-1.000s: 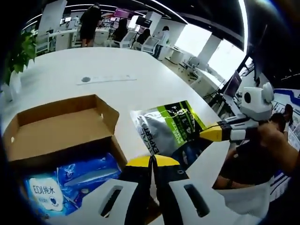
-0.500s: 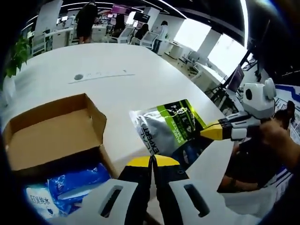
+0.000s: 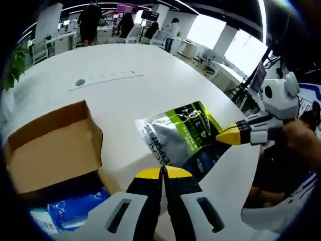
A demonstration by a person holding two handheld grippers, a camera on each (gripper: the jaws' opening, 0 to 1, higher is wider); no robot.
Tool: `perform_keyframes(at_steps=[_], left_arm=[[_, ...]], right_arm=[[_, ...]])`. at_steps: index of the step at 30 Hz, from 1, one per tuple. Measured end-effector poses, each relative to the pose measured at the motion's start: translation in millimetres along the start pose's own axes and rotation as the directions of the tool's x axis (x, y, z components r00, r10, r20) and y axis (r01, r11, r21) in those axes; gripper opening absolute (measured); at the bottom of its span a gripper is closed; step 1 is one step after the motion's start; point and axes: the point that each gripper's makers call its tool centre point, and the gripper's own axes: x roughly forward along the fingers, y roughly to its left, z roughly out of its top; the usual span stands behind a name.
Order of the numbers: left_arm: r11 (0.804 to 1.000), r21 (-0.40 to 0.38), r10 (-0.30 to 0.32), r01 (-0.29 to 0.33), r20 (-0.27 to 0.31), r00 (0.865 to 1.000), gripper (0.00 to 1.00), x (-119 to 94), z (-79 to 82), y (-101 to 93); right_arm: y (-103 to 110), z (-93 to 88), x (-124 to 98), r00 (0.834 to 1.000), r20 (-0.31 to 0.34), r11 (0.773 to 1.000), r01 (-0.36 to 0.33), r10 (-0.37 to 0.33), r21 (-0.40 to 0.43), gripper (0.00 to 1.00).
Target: Operate the shoe box by opening the lid, removing the specified soft item, and placing it in the target area until the item is outside and the box remains undamaged.
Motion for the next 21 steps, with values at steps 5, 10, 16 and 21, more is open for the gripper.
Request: perform_keyframes(at_steps=[5, 10, 16, 21], left_arm=[[0.996, 0.086, 0.034, -0.032, -0.025, 0.999, 0.0, 9.0, -3.5, 2.4], [0.97, 0.237, 0.076, -0.059, -0.062, 0.995, 0.0, 17.7, -8.9, 5.5], [0.928, 0.365, 0.131, -0.079, -0.12, 0.984, 0.0, 26.6, -15.8, 11.9], [0.871, 0.483, 0.181, -0.091, -0.142, 0.973, 0.0, 33.3, -17.5, 15.9]], right_arm=[[-6.1, -2.0, 9.5, 1.0, -0.003, 1.0, 0.007, -0.007, -0.006, 0.0], [-10.4, -5.5, 17.1, 1.0, -0.006, 1.0, 0.005, -0.005, 0.002, 0.0], [-10.2, -9.9, 25.2, 1.0, -0.009, 1.0, 0.0, 0.0, 0.005, 0.0], [-11.7, -12.4, 30.4, 1.0, -0.008, 1.0, 0.004, -0.004, -0.003, 0.0]])
